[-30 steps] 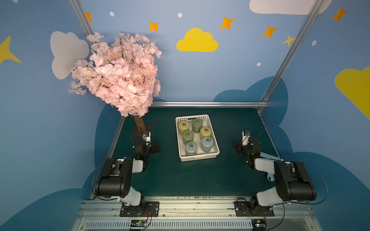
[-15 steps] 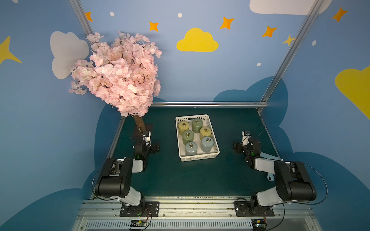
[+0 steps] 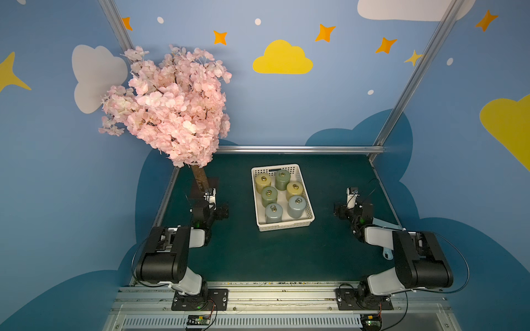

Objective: Take the tea canister out of the basket
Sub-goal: Adjust the basket at the center of the board.

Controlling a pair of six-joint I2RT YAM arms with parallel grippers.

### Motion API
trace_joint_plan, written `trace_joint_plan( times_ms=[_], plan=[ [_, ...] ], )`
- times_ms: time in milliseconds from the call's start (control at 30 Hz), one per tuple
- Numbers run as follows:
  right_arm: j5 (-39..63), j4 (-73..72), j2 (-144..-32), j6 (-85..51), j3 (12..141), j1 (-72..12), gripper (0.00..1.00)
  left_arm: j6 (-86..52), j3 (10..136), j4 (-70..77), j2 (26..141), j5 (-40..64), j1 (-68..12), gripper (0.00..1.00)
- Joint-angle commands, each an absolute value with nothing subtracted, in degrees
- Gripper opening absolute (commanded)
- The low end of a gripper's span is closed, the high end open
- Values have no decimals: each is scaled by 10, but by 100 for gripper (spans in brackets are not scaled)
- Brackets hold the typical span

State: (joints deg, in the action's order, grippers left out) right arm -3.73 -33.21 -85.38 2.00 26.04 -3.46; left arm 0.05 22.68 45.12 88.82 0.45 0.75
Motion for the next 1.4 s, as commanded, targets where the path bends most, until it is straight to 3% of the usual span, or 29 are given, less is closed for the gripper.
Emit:
trace_joint_plan(
  times_ms=[0,400,667,900,1133,1367],
  plan=[
    [-31,-340,-845,23,271,-34,99,4,230,462,880,12,11,100],
    [-45,-310,-811,15,276,-33,99,-6,237,446,866,0,15,100],
    [-91,-75,-689,-45,355,-35,98,-56,316,199,735,-31,18,100],
    [-48,111,-599,-119,429,-46,98,-257,322,56,612,-124,24,100],
    [-8,191,-513,-192,427,-92,98,-249,297,15,515,51,18,100],
    [-16,289,-515,-268,460,-164,98,-284,286,-21,479,120,-28,100]
  ],
)
